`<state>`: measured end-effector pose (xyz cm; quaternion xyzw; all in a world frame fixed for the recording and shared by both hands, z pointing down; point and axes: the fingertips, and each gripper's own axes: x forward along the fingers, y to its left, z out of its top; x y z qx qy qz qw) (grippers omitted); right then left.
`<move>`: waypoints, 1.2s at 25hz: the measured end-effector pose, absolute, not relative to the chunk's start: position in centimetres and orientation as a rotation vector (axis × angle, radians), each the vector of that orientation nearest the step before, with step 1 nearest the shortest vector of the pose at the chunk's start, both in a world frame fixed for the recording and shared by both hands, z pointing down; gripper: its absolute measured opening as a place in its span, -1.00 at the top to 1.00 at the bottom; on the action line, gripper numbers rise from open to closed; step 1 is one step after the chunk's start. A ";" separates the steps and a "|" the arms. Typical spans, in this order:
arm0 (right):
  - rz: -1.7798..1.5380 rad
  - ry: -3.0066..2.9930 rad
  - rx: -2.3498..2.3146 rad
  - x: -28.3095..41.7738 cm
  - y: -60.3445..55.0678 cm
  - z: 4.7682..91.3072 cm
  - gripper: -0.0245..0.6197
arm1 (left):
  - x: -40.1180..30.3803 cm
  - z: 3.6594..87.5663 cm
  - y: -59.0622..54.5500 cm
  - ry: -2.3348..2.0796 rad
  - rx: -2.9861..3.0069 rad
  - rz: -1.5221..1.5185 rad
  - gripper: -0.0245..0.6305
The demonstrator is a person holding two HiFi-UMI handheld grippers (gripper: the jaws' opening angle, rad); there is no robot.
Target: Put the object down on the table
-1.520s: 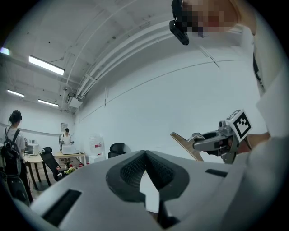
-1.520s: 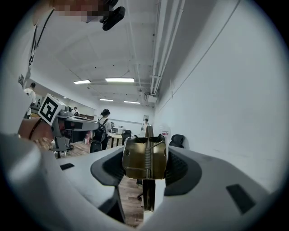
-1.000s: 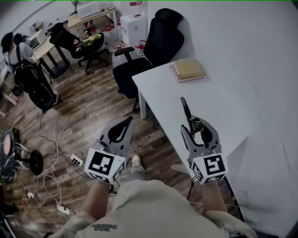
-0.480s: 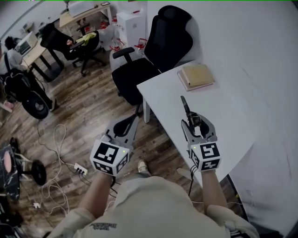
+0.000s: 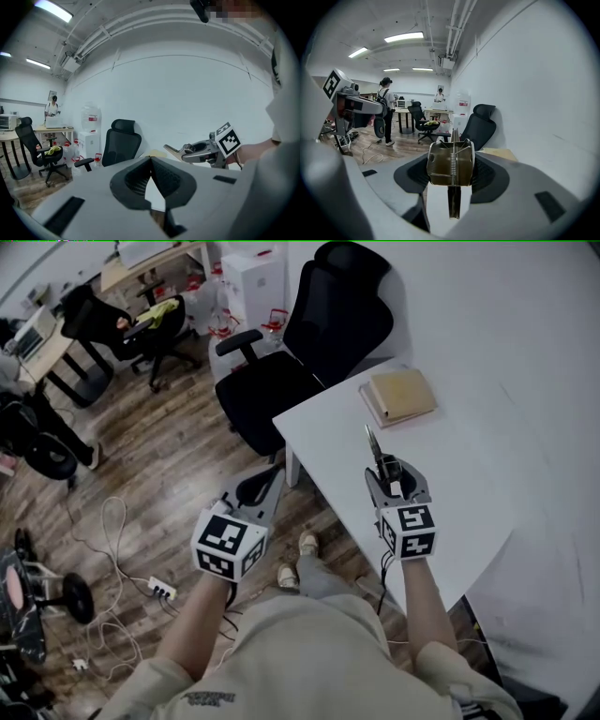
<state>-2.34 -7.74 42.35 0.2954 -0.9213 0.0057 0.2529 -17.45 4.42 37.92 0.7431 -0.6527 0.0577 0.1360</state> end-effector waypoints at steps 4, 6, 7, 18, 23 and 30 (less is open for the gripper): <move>0.033 -2.465 0.803 -3.5 -11.0 44.8 0.19 | -18.4 39.9 1.4 -1.854 2.139 0.195 0.86; 0.043 -2.447 0.798 -4.2 -12.6 46.2 0.19 | -19.0 40.8 -0.2 -1.840 2.134 0.215 0.86; 0.049 -2.437 0.795 -4.5 -13.4 46.8 0.19 | -19.4 41.1 -1.1 -1.832 2.130 0.223 0.86; 0.155 -2.351 0.775 -7.9 -22.4 53.8 0.19 | -22.6 45.1 -11.6 -1.738 2.105 0.331 0.86; 0.191 -2.330 0.760 -8.1 -26.1 56.1 0.19 | -22.0 47.0 -16.5 -1.681 2.106 0.388 0.86; 0.208 -2.302 0.713 -9.4 -29.5 58.8 0.19 | -21.2 49.1 -22.3 -1.592 2.120 0.455 0.86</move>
